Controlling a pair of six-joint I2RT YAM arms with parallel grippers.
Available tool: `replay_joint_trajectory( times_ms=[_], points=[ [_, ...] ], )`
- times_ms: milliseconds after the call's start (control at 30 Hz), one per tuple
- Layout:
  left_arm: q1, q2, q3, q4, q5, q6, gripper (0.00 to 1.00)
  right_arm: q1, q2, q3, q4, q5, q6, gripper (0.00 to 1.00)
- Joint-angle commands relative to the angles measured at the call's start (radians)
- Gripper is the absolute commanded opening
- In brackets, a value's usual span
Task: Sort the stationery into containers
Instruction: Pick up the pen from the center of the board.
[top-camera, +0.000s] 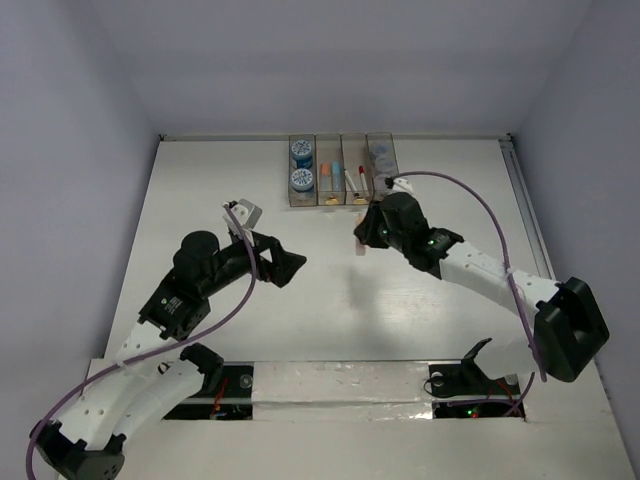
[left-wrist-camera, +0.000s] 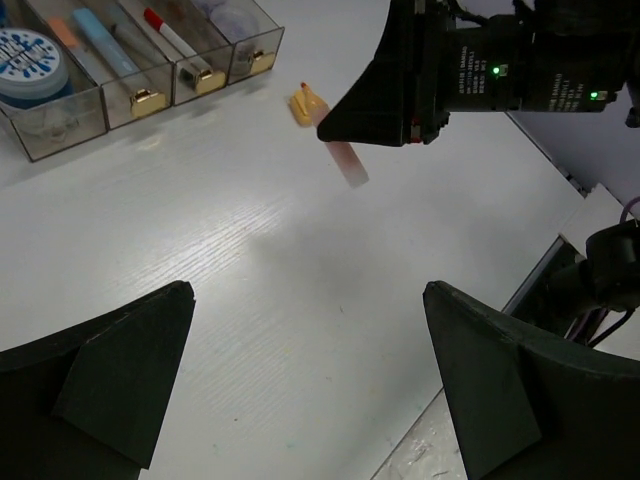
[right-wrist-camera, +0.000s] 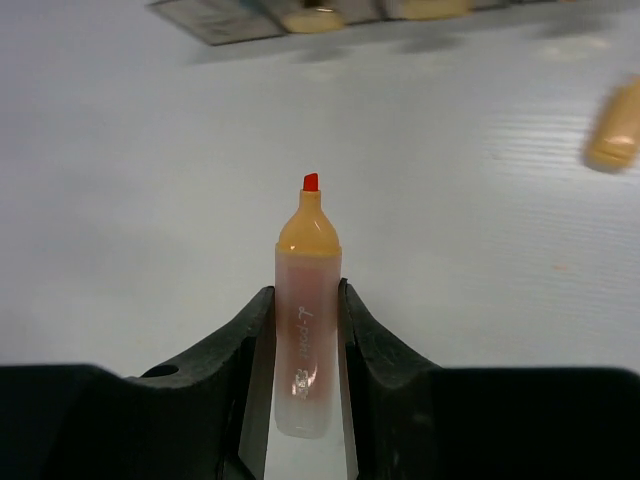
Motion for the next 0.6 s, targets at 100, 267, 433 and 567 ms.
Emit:
replay_joint_trajectory(
  times_ms=[100, 267, 433, 567],
  points=[
    [0.053, 0.061, -0.002, 0.070, 0.073, -0.028, 0.85, 0.163, 0.052, 0.137, 0.317, -0.019, -0.078, 0.17],
    [0.123, 0.112, -0.011, 0.097, 0.142, -0.051, 0.69, 0.222, 0.108, 0.174, 0.461, -0.041, -0.109, 0.18],
    [0.143, 0.146, -0.007, 0.096, 0.141, -0.043, 0.61, 0.276, 0.164, 0.203, 0.573, -0.069, -0.118, 0.18],
    [0.165, 0.158, -0.010, 0.105, 0.153, -0.042, 0.54, 0.314, 0.189, 0.213, 0.642, -0.088, -0.110, 0.18]
  ],
)
